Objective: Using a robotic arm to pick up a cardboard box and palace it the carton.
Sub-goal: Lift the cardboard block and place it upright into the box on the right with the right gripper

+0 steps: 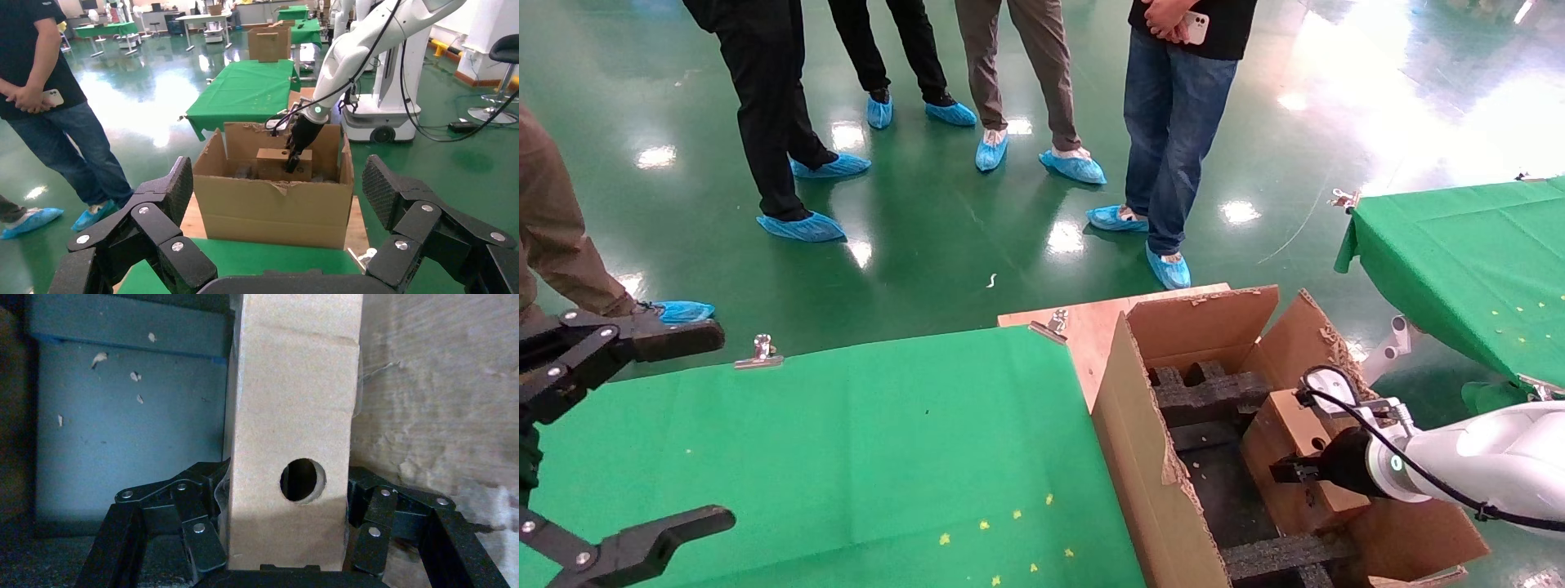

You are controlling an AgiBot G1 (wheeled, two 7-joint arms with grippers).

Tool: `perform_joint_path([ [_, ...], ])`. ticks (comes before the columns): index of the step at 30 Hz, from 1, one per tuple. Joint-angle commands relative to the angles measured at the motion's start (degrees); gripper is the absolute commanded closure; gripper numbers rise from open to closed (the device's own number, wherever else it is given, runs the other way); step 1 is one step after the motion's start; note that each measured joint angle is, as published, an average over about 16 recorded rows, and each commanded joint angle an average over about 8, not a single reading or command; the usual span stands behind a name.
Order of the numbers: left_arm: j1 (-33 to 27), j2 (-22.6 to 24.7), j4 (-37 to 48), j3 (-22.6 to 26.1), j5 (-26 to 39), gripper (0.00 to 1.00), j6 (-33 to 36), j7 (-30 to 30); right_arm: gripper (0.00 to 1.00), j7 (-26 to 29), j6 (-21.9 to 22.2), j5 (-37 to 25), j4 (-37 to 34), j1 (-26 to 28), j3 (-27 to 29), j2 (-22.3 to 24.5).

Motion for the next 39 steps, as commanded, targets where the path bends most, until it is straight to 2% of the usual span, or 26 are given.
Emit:
perform_joint_path([
  [1,0.0,0.0,0.0,0.0,0.0,0.0,0.0,0.0,1.0,-1.1,0.1,1.0,-0.9,-0.1,-0.2,-0.4],
  [4,0.0,0.0,0.0,0.0,0.0,0.0,0.0,0.0,0.98,-2.6,0.3,2.3,-1.6,0.0,-0.3,-0.6],
  [5,0.0,0.0,0.0,0.0,0.0,0.0,0.0,0.0,0.92,-3.1,0.4,2.8,-1.8,-0.1,-0.3,-0.7],
  [11,0.0,0.0,0.0,0.0,0.0,0.0,0.0,0.0,0.17,-4.6,0.8,4.5,-2.3,-0.2,-0.3,-0.9],
  [12,0.0,0.0,0.0,0.0,0.0,0.0,0.0,0.0,0.07,-4.7,0.8,4.7,-2.4,-0.2,-0.3,-0.9],
  [13,0.0,0.0,0.0,0.0,0.0,0.0,0.0,0.0,0.0,-4.7,0.8,4.8,-2.3,-0.2,-0.3,-0.9],
  [39,0.0,0.0,0.1,0.1,-0.1,0.0,0.0,0.1,0.0,-3.6,0.7,3.0,-1.3,1.0,0.2,-0.3],
])
